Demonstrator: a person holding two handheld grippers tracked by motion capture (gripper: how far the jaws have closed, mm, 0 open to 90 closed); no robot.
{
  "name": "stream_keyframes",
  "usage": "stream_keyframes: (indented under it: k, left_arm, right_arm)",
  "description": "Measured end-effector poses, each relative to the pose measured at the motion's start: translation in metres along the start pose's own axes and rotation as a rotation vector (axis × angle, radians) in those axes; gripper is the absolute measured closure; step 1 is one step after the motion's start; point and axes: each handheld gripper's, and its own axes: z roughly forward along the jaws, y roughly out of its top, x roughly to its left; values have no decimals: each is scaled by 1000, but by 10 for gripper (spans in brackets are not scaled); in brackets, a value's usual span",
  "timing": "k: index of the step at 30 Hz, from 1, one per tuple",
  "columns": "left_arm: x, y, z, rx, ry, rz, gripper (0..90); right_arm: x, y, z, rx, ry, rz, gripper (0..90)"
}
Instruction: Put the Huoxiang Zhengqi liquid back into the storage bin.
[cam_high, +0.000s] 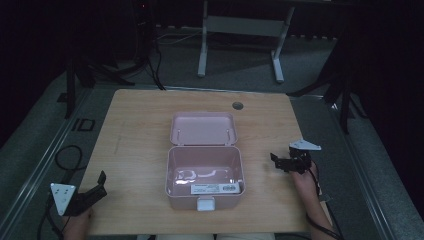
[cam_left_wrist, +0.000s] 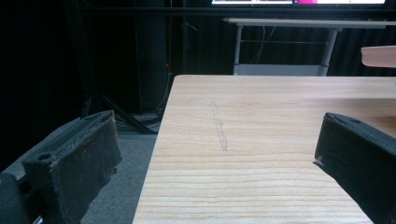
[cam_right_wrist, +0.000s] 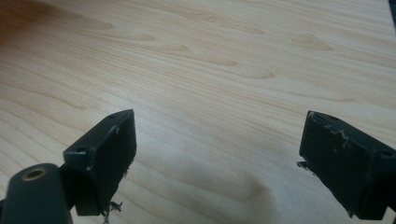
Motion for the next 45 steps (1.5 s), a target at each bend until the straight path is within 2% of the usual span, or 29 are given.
stream_keyframes:
  k: [1,2,4,5,8,11,16,17,21,24,26,37,45]
  left_arm:
    - [0,0,0,-1,1,0,4]
    - [0,0,0,-1,1,0,4]
    - [0,0,0,0,1,1,4]
    - [0,0,0,1,1,1,4]
    - [0,0,0,-1,1,1,4]
    - [0,0,0,-2,1,1,4]
    - [0,0,0,-1,1,1,4]
    - [0,0,0,-1,0,1,4]
    - [0,0,0,0,0,0,4]
    - [0,0,0,-1,1,0,4]
    - [-1,0,0,-2,2,0,4]
    - [0,0,0,0,-2,-1,4]
    - [0,0,-1,-6,-2,-1,4]
  right_arm:
    - [-1,-2,-1,-7,-5,1,108]
    - [-1,-5,-4,-18,-30,6,108]
    - [-2,-7,-5,-27,-36,14,108]
    - [-5,-11,-11,-56,-56,41,108]
    - [-10,-16,-19,-82,-68,65,108]
    - [-14,-22,-24,-83,-95,83,108]
    - [-16,-26,-31,-83,-106,81,108]
    - [-17,-27,-35,-85,-123,89,108]
    - [-22,-33,-42,-96,-126,117,108]
    - [-23,-36,-45,-91,-126,113,108]
    - [-22,-38,-47,-87,-144,104,108]
    - [-24,-42,-52,-113,-154,129,108]
    - [-27,-41,-50,-109,-104,135,109]
